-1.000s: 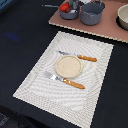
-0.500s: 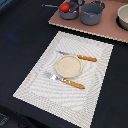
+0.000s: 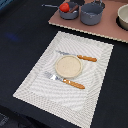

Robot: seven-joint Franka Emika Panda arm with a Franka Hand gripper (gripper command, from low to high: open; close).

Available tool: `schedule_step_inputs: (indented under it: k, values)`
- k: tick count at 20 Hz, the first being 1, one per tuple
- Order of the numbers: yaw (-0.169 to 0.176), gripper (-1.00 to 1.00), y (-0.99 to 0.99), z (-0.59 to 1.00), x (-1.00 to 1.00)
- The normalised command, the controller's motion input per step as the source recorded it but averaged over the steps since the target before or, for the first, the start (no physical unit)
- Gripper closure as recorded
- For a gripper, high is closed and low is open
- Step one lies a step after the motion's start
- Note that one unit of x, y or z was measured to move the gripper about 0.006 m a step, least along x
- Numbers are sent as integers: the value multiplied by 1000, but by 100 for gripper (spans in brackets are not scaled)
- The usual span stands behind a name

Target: Place the fish, sausage, and tomato into the frying pan.

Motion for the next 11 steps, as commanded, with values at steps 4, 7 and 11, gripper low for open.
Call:
schedule_step_inputs:
  k: [4,7,11]
  values:
    - [-167,-100,-466,172,-151]
    - [-19,-100,-90,30,-50]
    - [0,-100,0,0,0]
